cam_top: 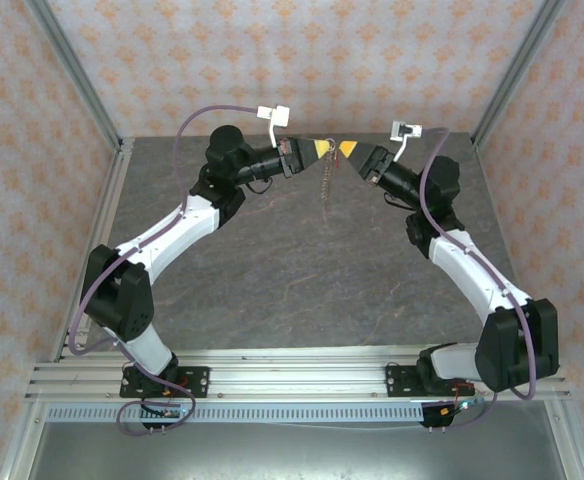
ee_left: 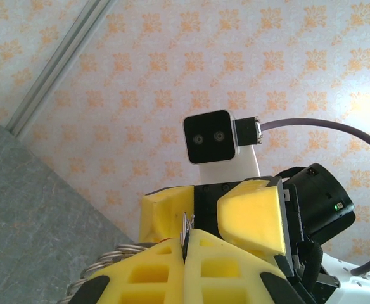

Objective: Put the keys on the keyring

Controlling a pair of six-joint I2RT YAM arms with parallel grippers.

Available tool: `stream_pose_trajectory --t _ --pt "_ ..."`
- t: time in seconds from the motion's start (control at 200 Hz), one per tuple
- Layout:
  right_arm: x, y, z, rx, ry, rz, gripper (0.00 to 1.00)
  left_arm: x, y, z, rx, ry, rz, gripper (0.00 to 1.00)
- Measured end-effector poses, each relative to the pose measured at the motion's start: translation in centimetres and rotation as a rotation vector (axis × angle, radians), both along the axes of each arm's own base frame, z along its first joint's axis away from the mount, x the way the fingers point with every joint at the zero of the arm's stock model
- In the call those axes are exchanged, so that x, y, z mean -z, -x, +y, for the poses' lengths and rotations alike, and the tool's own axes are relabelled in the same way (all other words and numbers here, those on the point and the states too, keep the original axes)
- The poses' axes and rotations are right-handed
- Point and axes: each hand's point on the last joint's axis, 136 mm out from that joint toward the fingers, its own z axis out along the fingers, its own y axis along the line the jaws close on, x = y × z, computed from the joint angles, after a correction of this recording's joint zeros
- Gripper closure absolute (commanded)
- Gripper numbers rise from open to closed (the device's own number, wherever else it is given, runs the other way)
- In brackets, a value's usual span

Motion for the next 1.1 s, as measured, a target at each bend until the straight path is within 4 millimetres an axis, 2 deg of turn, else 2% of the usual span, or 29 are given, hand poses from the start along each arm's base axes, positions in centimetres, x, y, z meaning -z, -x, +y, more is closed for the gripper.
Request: stream_pose_trajectory --t 0.085,0.25,0.35,0.49,0.746,0.896,1.101 --pt "-0.1 -0.1 0.5 -0.013 -0.001 0.000 0.66 0.0 0.0 -0.1 0.001 0.000 0.000 1.00" --pt "-0.2 0.1 1.3 -0.041 0.001 -0.003 0.81 0.0 0.1 -0.2 -0.001 0.001 0.000 1.00" --pt "-0.2 0.2 1.4 -0.045 0.001 -0.001 0.80 0.0 0.0 -0.2 -0.005 0.002 0.001 1.00" --pt "0.1 0.2 1.4 -0.041 0.015 -0.001 0.69 -0.1 -0.2 -0.1 -0.016 0.004 0.001 1.00" --pt "-0.1 1.4 1.1 -0.033 0.042 -0.019 0.70 -0.1 -0.2 -0.1 -0.019 0.004 0.001 1.00" --pt "0.0 1.5 1.0 -0.031 0.051 -0.025 0.77 -0.1 -0.2 -0.1 -0.019 0.004 0.001 1.00" --pt "0.9 1.4 1.1 -0.032 0.060 -0.002 0.97 -0.1 -0.2 -0.1 -0.019 0.004 0.002 1.00"
